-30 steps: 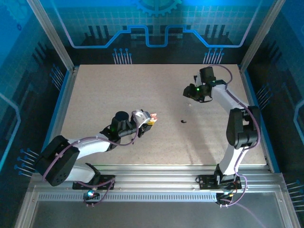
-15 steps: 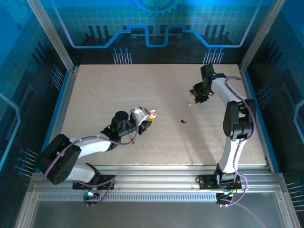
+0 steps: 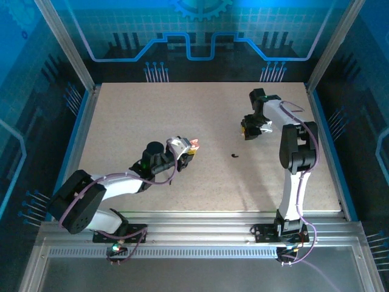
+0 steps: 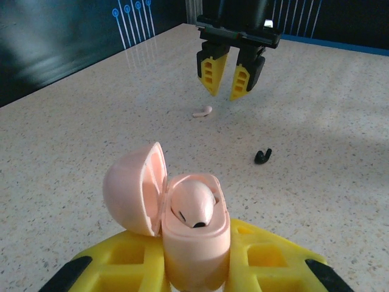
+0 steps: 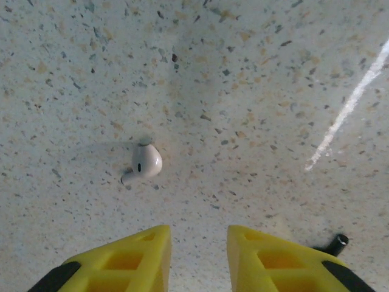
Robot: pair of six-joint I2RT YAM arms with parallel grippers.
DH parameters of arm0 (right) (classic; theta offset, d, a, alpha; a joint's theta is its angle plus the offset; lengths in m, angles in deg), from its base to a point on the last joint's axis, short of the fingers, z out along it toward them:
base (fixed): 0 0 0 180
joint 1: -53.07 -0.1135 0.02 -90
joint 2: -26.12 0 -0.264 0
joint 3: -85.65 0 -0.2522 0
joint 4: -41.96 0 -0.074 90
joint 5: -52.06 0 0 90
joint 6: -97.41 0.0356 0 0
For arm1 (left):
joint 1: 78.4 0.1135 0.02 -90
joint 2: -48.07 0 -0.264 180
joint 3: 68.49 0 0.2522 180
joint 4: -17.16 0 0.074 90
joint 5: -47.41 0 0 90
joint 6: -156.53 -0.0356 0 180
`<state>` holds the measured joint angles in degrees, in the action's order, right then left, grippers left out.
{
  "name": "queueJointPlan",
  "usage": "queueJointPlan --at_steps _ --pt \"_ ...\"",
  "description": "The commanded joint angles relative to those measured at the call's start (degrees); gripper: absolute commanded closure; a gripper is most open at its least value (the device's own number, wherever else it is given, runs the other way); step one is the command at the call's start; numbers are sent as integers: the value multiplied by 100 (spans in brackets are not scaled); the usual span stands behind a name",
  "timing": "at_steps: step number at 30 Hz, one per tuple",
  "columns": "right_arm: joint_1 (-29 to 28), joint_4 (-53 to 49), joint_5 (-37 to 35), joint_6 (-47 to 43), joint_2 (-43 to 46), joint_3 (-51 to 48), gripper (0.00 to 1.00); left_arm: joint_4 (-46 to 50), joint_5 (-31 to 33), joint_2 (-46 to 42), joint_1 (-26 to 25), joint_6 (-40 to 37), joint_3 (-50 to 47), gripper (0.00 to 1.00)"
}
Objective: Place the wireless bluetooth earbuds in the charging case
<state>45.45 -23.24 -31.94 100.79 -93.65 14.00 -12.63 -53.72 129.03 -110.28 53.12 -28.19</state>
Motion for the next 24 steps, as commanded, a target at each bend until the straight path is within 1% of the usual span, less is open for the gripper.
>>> queueJointPlan --at_steps 1,8,13,24 --pt "-95 -188 -147 290 -193 264 68 -327 -38 146 101 120 90 81" --pt "-88 -124 -246 363 -439 453 65 -363 -164 234 216 207 131 81" --pt "-82 -165 -240 364 -683 679 62 -340 -112 248 295 164 124 81" --pt "-82 -134 -236 365 -965 799 63 -283 -139 258 393 166 149 81"
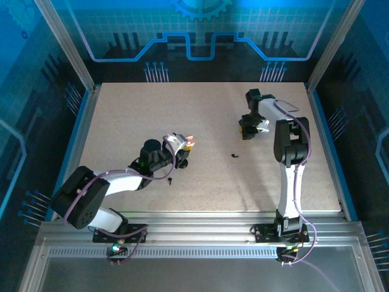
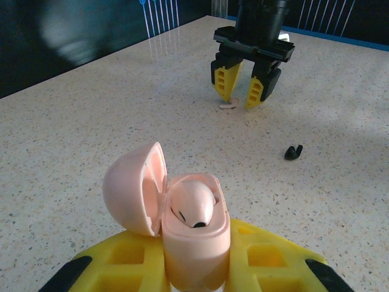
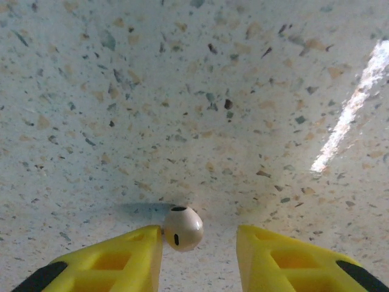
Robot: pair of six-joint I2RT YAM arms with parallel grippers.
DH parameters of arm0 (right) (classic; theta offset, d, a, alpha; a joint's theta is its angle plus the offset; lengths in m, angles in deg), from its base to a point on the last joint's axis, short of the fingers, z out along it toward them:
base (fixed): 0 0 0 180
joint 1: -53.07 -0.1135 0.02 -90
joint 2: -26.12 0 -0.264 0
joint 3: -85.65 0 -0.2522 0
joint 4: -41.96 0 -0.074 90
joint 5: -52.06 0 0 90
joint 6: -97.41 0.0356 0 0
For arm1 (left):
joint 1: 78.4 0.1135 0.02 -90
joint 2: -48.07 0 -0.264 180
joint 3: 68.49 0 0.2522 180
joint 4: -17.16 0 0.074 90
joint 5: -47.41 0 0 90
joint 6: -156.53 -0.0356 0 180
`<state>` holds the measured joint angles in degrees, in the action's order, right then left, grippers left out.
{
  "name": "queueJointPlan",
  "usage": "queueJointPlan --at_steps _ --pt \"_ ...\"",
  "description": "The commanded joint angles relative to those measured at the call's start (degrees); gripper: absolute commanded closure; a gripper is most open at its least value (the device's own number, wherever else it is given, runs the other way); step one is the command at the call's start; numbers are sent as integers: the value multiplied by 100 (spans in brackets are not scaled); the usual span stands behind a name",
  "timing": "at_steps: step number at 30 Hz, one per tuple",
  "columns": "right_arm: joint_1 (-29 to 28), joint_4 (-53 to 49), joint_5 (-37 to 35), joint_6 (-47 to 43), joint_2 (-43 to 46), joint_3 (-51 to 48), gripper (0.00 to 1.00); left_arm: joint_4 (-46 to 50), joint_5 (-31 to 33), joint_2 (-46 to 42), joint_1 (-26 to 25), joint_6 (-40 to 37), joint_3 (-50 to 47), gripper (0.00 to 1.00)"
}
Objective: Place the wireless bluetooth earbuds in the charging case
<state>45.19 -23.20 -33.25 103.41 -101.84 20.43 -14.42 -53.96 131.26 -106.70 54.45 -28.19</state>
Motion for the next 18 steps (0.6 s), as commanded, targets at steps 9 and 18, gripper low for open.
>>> queueJointPlan --at_steps 9,18 --pt "14 -150 -151 46 -237 112 71 -45 -102 21 43 22 184 81" --pt "32 -152 -214 -62 -213 43 80 25 -115 31 52 21 211 81"
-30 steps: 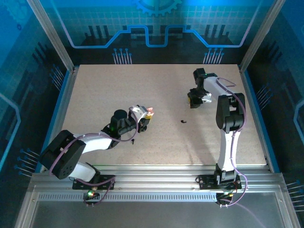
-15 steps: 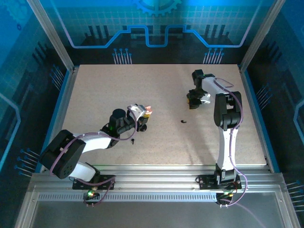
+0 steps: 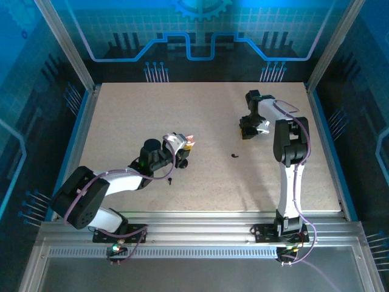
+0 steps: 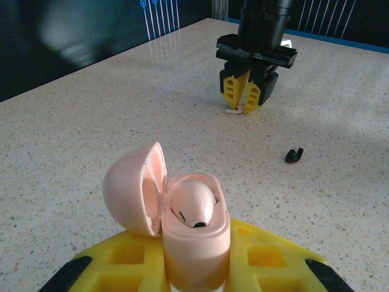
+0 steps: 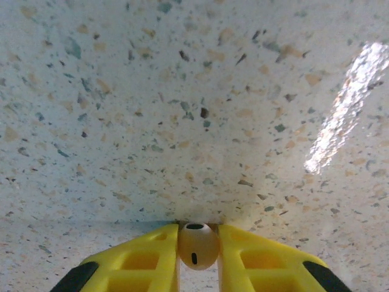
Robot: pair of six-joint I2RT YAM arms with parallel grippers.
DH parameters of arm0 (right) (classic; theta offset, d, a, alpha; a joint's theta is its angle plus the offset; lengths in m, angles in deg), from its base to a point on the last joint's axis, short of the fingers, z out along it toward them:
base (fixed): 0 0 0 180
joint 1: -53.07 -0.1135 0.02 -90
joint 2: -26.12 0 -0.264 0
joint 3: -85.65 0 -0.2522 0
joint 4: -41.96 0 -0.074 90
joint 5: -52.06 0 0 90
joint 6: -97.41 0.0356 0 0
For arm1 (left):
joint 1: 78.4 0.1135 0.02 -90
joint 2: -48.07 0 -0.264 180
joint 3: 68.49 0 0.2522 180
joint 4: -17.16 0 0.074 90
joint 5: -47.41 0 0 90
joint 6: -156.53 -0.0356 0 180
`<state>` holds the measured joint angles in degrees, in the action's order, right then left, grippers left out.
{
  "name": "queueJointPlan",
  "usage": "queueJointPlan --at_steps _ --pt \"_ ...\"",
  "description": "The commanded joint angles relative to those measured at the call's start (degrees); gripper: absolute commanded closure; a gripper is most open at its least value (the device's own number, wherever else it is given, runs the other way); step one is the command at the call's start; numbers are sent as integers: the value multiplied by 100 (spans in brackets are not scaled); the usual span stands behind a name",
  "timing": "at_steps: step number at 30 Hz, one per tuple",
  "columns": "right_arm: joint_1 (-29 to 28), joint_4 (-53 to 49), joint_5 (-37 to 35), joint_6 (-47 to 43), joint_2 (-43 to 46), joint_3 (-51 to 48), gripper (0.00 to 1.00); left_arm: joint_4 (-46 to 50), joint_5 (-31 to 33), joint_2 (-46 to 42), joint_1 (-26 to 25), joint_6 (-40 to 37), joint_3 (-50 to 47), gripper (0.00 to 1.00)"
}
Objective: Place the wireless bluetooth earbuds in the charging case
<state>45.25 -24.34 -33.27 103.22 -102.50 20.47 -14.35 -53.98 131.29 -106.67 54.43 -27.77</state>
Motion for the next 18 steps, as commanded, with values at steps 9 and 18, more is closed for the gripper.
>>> queueJointPlan --at_steps 9,18 --pt "-169 101 -252 -568 330 -306 82 38 -263 70 52 184 196 81" --pt "-721 538 11 -1269 1330 -1515 82 -400 -396 173 50 421 -21 81"
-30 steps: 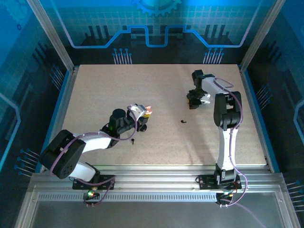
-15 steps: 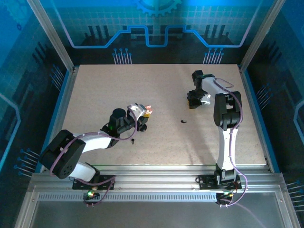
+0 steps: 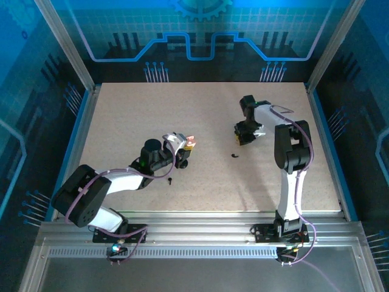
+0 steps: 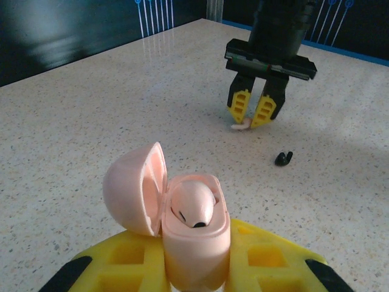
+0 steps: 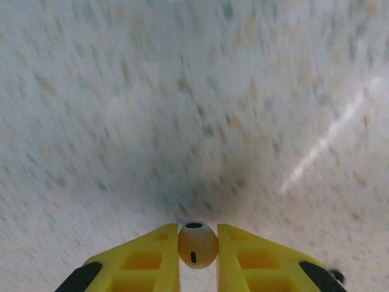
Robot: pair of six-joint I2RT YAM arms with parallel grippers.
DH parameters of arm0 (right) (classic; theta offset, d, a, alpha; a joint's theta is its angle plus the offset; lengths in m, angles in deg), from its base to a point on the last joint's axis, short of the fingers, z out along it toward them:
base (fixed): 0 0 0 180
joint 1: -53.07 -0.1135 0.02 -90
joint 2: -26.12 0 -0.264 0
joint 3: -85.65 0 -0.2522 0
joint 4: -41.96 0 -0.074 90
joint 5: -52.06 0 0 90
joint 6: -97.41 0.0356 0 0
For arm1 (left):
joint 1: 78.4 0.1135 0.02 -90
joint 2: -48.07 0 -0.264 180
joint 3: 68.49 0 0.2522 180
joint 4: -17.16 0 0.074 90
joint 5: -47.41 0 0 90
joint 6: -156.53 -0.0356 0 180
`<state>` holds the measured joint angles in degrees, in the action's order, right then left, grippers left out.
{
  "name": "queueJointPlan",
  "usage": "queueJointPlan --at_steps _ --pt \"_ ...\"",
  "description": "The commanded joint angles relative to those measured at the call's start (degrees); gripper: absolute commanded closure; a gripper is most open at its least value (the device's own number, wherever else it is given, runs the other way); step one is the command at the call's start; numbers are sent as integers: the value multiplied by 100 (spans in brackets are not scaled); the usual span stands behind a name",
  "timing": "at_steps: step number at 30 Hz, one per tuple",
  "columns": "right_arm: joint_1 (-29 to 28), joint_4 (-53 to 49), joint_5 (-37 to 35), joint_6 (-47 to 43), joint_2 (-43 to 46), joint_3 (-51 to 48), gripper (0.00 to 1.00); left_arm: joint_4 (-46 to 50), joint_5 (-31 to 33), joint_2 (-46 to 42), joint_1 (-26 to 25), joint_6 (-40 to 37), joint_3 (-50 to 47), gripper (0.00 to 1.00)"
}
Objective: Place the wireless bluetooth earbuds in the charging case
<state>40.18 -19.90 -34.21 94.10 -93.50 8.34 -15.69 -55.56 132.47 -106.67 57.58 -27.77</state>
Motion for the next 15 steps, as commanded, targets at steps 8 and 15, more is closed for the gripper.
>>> queueJointPlan --at_steps 8,15 --pt "-704 248 -131 -1217 1401 -967 82 -404 -434 186 50 236 -100 81" --pt "-1171 958 -486 -1940 2285 -1557 81 -1259 -554 415 51 826 -445 81"
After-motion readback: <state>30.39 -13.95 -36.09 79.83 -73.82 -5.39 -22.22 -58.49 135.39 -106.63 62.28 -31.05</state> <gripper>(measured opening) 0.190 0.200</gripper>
